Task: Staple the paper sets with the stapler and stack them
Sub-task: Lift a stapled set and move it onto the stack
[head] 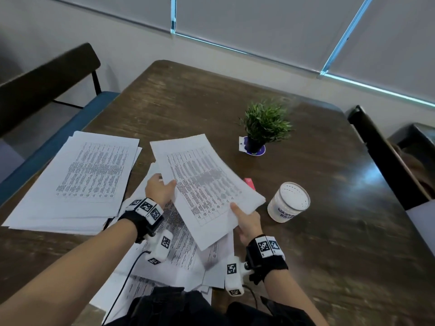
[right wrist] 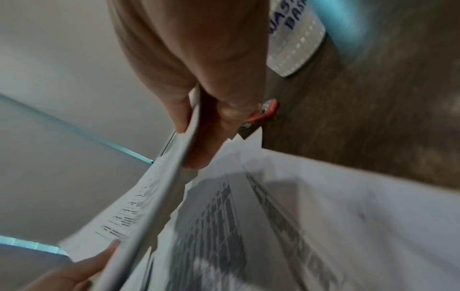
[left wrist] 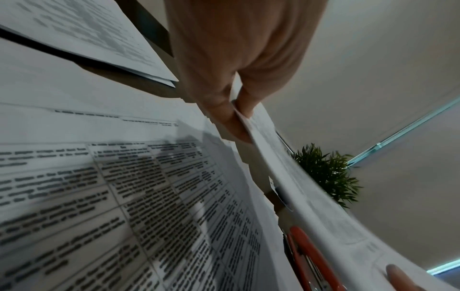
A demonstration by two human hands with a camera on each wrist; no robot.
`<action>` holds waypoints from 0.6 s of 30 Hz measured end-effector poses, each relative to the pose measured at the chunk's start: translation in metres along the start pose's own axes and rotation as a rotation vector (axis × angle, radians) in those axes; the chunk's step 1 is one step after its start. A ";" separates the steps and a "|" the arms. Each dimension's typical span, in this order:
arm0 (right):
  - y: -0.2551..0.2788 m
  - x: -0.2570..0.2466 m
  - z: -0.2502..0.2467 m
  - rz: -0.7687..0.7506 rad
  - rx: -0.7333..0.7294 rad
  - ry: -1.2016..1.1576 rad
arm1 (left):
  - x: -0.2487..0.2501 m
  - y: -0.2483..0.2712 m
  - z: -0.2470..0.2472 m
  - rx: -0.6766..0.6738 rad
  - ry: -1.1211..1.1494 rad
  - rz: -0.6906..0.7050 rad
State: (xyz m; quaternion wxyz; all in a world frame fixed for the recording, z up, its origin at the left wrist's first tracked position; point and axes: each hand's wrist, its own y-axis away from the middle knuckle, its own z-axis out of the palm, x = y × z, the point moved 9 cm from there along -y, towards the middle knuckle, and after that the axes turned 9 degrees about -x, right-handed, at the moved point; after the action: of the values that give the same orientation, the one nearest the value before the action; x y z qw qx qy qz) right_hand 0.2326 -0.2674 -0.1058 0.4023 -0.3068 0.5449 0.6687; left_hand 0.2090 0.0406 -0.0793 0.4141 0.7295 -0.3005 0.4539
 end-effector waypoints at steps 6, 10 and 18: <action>-0.026 -0.073 -0.014 -0.294 0.222 0.934 | 0.009 -0.002 -0.032 0.016 -0.108 -0.005; -0.054 -0.084 -0.006 -0.246 0.220 1.286 | 0.013 -0.004 -0.033 -0.097 -0.188 0.023; -0.093 -0.061 -0.015 -0.025 0.254 1.377 | 0.023 0.016 0.002 -0.395 -0.371 0.102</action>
State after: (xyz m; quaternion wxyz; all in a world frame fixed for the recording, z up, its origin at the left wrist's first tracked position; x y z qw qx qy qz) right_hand 0.3431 -0.2871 -0.1018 0.0058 -0.6174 0.7462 0.2487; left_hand 0.2062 0.0299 -0.0534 0.4629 0.6892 -0.4902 0.2654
